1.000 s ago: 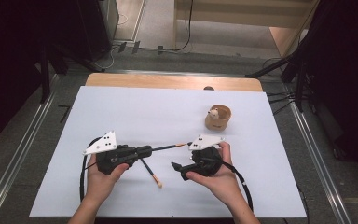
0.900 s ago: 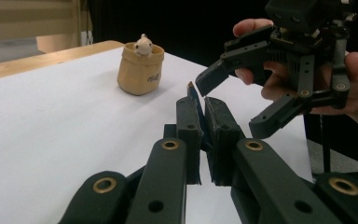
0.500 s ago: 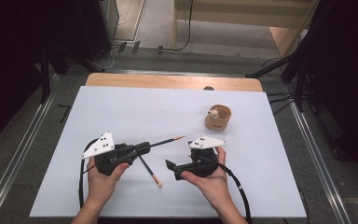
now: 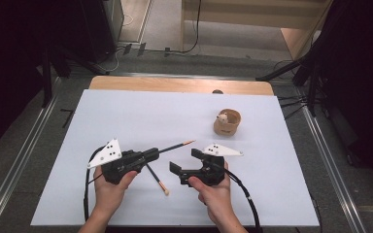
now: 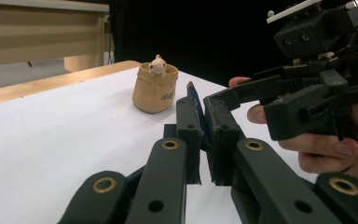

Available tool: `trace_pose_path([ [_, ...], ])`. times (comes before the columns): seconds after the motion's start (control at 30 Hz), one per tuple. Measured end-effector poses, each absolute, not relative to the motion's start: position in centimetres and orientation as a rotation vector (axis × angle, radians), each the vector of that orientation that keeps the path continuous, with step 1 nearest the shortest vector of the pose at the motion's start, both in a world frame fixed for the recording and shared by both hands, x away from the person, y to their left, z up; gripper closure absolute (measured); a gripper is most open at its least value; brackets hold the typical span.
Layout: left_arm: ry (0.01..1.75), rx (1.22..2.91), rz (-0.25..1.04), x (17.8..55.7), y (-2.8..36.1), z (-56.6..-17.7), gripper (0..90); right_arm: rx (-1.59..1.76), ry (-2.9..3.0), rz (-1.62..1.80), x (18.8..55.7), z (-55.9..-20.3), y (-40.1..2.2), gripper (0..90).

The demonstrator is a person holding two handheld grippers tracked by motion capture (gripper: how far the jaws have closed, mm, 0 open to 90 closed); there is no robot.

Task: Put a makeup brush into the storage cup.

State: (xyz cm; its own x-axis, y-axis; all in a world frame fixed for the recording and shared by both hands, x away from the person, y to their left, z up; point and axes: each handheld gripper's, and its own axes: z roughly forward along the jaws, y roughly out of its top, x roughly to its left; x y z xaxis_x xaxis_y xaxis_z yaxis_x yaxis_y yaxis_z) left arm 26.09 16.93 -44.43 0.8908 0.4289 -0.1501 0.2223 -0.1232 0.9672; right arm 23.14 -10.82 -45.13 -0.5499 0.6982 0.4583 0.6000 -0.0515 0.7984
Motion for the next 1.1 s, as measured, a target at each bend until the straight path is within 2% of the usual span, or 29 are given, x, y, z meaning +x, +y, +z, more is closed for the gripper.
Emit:
trace_pose_path([
  [0.17,0.501,1.695,0.204,25.8,16.6,-44.6,86.1,1.504,2.04,1.741,23.0,-45.2,-11.1,6.0],
  [0.33,0.511,1.685,0.205,25.7,16.5,-44.8,86.1,1.604,1.948,1.839,23.0,-45.5,-11.5,14.5],
  [0.7,0.488,1.678,0.211,25.1,15.4,-45.1,86.1,1.733,1.853,1.94,23.1,-45.9,-12.1,19.3],
  [1.1,0.457,1.689,0.208,24.4,14.3,-45.4,86.0,1.849,1.744,2.017,23.3,-46.4,-12.9,33.1],
])
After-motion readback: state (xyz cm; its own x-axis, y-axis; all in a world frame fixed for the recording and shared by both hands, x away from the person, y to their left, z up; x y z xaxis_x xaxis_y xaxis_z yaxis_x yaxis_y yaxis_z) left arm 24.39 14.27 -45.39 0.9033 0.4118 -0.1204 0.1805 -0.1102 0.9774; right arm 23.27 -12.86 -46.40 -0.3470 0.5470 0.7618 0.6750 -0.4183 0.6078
